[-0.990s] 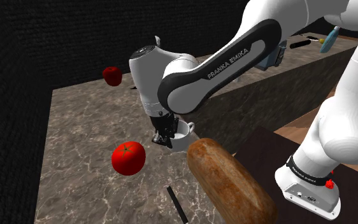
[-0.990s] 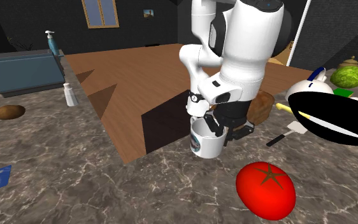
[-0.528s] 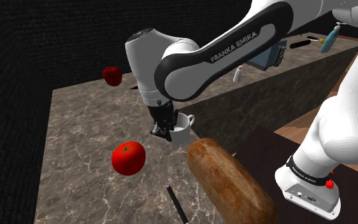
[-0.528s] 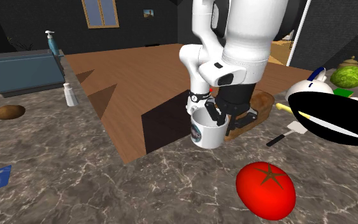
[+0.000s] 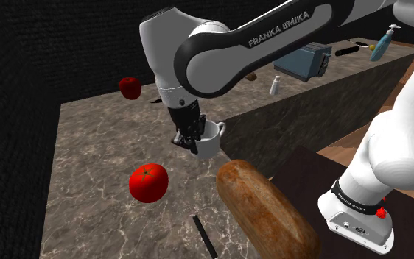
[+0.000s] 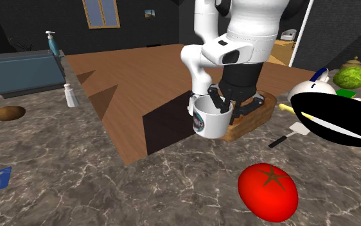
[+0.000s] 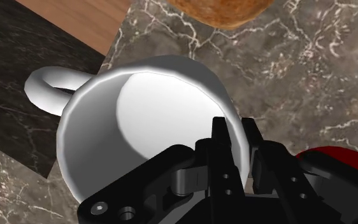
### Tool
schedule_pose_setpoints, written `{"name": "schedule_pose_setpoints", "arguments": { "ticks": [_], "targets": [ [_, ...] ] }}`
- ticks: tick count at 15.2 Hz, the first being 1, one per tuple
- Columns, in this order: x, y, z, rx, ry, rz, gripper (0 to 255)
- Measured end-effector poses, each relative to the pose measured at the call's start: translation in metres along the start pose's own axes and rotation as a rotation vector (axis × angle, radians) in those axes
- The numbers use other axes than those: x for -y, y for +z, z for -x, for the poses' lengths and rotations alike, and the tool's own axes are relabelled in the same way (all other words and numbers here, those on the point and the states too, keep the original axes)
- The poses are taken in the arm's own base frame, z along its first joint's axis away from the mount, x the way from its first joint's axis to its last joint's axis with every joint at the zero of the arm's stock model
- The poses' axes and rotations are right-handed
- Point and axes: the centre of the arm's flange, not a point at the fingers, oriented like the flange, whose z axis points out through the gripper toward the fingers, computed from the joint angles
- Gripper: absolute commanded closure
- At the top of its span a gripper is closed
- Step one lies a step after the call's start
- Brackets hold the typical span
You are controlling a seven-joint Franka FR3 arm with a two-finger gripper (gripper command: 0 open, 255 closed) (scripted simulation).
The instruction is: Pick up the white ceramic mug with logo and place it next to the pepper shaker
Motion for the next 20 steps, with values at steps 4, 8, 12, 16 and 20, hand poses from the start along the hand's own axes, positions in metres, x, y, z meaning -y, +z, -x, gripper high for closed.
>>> {"name": "schedule_pose_setpoints", "arguments": {
  "ticks": [4, 8, 12, 16, 20],
  "targets": [
    [-0.001, -0.02, 0.004, 0.0, 0.0, 0.0, 255],
    [-0.004, -0.041, 0.006, 0.0, 0.0, 0.0, 255],
    [-0.005, -0.062, 0.009, 0.0, 0.0, 0.0, 255],
    [-0.019, -0.073, 0.008, 0.0, 0.0, 0.0, 255],
    [-0.07, -0.067, 0.004, 0.0, 0.001, 0.0, 255]
  ]
}}
